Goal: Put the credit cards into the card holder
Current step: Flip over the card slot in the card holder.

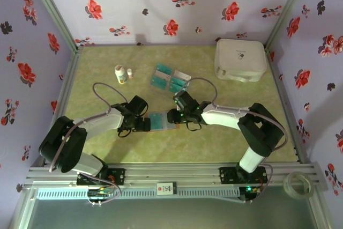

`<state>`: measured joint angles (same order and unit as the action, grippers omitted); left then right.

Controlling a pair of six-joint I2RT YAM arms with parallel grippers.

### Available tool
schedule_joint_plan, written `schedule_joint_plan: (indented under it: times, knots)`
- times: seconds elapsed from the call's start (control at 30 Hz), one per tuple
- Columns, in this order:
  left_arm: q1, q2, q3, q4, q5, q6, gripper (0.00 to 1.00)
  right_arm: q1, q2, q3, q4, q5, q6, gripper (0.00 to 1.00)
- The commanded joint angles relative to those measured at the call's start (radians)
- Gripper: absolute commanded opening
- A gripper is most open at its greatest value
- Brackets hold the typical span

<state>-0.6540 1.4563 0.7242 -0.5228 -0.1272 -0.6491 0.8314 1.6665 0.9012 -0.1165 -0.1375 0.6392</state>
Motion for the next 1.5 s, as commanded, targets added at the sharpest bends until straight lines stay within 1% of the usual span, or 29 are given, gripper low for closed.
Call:
schedule_joint_plan:
  times: [0.0, 0.5, 0.9, 1.13, 1.47]
  knots:
    - [-0.011, 0.015, -0.012, 0.004, -0.012, -0.018, 1.00, -0.001, 0.015, 0.033, 0.011, 0.021, 0.008, 0.37]
    - [-0.012, 0.015, -0.021, 0.009, -0.015, -0.017, 1.00, -0.008, 0.062, 0.029, -0.003, 0.044, -0.001, 0.41]
    - [-0.012, 0.028, -0.017, 0.013, -0.014, -0.017, 1.00, 0.003, 0.116, 0.059, 0.021, -0.052, 0.014, 0.40]
    - [-0.013, 0.028, -0.021, 0.015, -0.015, -0.018, 1.00, 0.021, 0.121, 0.073, 0.059, -0.104, 0.041, 0.38]
    - [-0.014, 0.018, -0.029, 0.022, -0.014, -0.020, 1.00, 0.039, 0.107, 0.089, 0.114, -0.145, 0.088, 0.37]
